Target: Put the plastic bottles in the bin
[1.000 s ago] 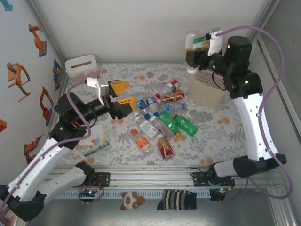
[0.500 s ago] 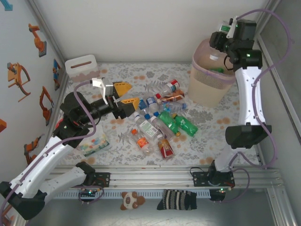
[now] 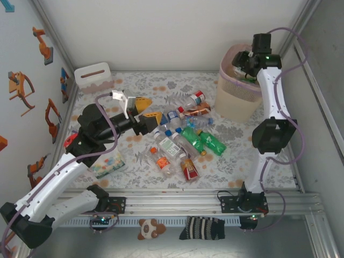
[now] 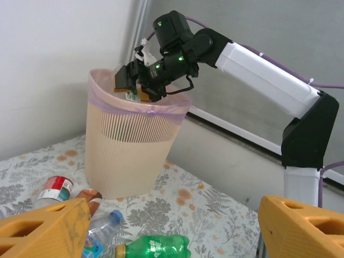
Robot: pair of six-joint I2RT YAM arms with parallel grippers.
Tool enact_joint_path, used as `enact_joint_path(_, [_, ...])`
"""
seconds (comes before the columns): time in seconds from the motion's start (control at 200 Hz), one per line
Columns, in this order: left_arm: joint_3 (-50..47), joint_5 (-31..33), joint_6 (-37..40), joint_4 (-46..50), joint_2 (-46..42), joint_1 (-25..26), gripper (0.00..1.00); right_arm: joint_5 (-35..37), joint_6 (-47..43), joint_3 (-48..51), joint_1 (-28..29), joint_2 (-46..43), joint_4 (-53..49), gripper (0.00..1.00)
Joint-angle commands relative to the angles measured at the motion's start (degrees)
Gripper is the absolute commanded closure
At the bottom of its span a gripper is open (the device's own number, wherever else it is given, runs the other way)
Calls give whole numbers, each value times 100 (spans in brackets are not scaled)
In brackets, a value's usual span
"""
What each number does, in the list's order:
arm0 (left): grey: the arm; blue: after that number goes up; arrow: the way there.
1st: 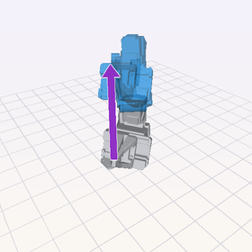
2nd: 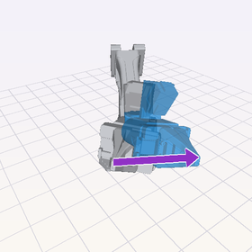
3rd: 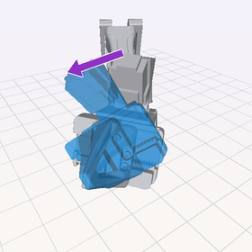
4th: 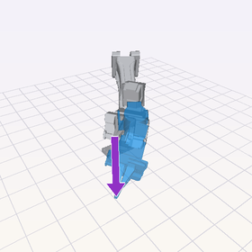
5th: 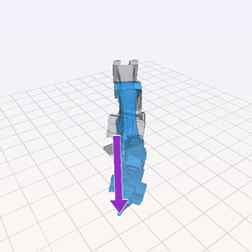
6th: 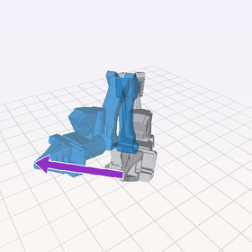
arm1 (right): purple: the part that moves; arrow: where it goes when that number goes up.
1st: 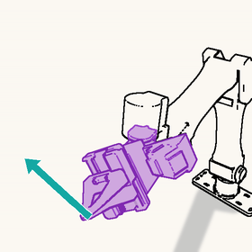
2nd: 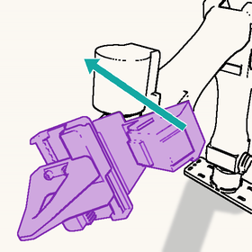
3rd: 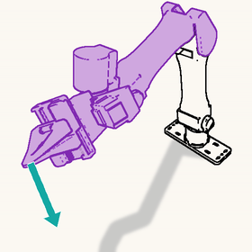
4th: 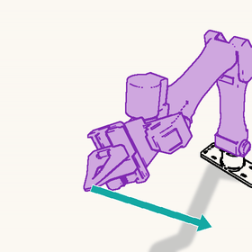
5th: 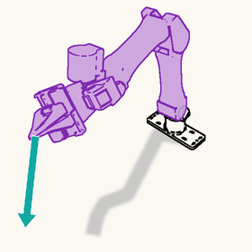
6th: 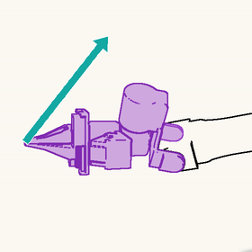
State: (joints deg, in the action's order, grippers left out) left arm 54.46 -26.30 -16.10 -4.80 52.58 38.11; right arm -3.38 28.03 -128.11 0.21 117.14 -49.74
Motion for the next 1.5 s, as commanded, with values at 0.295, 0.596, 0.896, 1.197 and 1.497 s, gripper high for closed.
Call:
enact_joint_path(0.295, [-163, 125, -122, 71, 87, -33, 20, -743, 506, -157, -116, 680, -286, 59])
enact_joint_path(0.596, [-155, 213, -130, 189, 157, -41, 20, -682, 569, -151, -161, 771, -337, 37])
enact_joint_path(0.896, [-147, 243, -170, 221, 226, -42, 20, -525, 528, -315, -183, 491, -440, 21])
enact_joint_path(1.197, [-78, 534, -252, 462, 328, -45, 20, -308, 382, -416, -205, 83, -563, 20])
enact_joint_path(1.497, [333, 1460, -708, 1368, 878, -73, 21, 7, 51, -339, -205, -659, -689, 20])
